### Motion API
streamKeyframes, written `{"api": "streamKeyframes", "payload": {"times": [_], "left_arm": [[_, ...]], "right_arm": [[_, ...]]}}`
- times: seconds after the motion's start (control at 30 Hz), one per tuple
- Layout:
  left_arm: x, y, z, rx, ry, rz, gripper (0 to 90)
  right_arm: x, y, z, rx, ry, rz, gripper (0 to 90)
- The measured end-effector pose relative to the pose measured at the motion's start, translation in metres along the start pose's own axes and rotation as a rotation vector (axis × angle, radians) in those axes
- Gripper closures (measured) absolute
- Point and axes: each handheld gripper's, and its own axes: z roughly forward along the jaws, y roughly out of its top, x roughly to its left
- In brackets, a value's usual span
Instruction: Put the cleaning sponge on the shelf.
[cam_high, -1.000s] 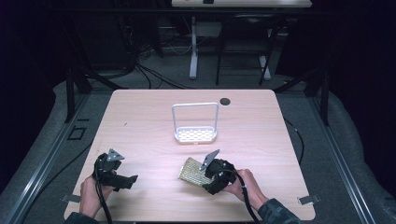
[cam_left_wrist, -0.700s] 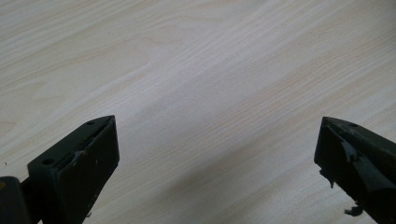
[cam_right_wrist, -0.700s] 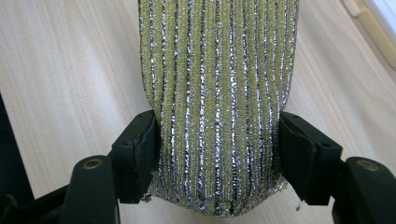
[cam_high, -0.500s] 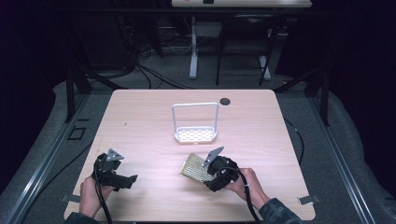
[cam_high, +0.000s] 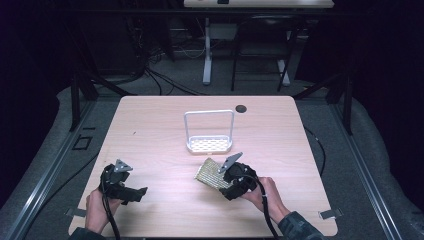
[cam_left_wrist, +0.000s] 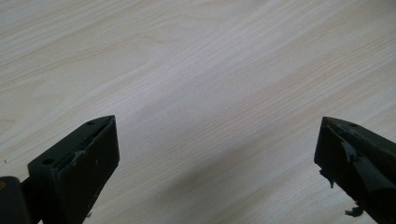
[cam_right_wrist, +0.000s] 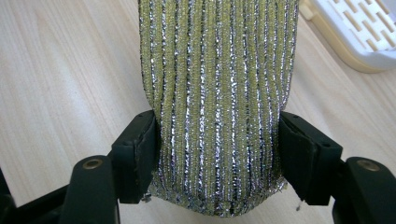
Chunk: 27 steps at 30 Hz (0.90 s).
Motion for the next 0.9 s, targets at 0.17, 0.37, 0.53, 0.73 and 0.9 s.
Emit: {"api": "streamKeyframes", "payload": {"times": [0.17,0.37,0.53,0.73,0.9], "left_arm": [[0.0,0.0,0.0,0.001,0.0,0.003,0.1],[0.001,0.0,-0.001,-0.004,0.003,0.0,0.1],[0.001,0.0,-0.001,-0.002,0.003,0.0,0.1],[0.001,0.0,-0.001,-0.002,0.004,0.002,0.1],[0.001,0.0,-0.001,-0.001,0.004,0.004,0.1]], "right_arm": [[-0.009,0.002,-0.002,-0.013,-0.029,0.028,33.2],[-0.016,0.007,-0.001,-0.021,-0.051,0.059,33.2],[-0.022,0.013,0.004,-0.021,-0.071,0.076,33.3],[-0.029,0.019,0.009,-0.025,-0.094,0.1,33.3],[-0.037,0.024,0.016,-0.02,-0.115,0.116,33.3]]}}
